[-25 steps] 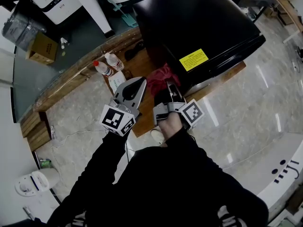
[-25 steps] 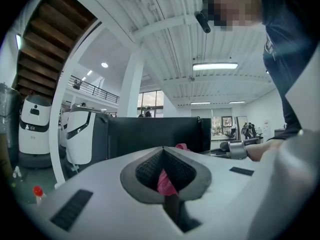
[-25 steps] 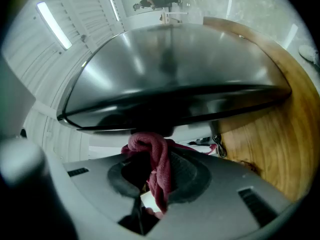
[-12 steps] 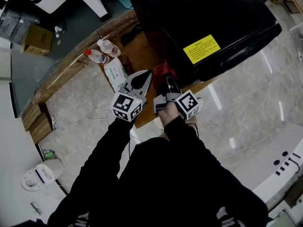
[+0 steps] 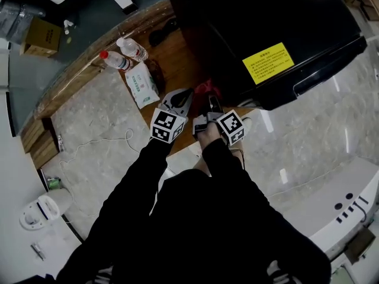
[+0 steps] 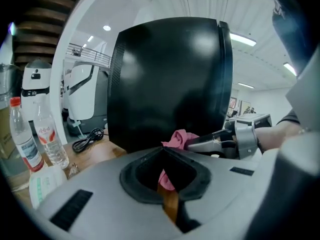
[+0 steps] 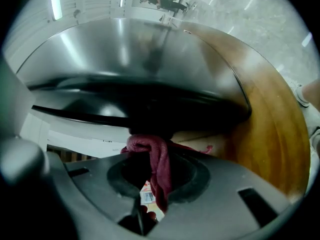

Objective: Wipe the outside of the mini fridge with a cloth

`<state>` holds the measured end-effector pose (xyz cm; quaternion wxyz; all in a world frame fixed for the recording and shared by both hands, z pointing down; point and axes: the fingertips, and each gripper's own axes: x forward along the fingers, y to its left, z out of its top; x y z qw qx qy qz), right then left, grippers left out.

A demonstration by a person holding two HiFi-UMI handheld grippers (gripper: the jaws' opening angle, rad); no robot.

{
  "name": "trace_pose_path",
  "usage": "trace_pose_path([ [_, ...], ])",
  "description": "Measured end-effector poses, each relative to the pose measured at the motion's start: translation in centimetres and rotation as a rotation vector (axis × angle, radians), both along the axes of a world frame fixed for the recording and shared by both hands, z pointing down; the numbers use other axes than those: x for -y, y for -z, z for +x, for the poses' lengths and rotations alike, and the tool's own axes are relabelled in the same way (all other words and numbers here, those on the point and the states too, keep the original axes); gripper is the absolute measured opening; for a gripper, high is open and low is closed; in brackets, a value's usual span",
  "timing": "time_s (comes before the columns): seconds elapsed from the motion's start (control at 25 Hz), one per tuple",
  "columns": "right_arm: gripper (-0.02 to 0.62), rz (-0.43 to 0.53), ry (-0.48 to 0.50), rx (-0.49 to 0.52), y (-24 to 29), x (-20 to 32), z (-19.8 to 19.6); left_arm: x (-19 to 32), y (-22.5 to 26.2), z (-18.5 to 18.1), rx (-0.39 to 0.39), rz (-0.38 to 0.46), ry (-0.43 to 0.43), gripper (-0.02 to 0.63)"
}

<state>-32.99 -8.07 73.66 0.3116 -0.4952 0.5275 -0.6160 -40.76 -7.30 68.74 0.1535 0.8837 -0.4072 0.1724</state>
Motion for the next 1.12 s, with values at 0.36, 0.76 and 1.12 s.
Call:
trace_pose_path([
  [0.36,0.083,-0.038,0.010,-0.068,-3.6,0.1,-0.1,-1.1,-0.7,-2.4,-0.017,-0.017,0.053,0.006],
  [0.76,0.081,0.213,0.266,-0.119,11.2,1.3,-8.8,-0.2,9.4,-7.8,-0.108,0.131,0.142,0.006],
  [1.12,0.084,0.482,0.240,-0.031,27.9,8.5,-14.3,5.3,25.0,-13.6,-0.134,0.369,0.183,0.006],
])
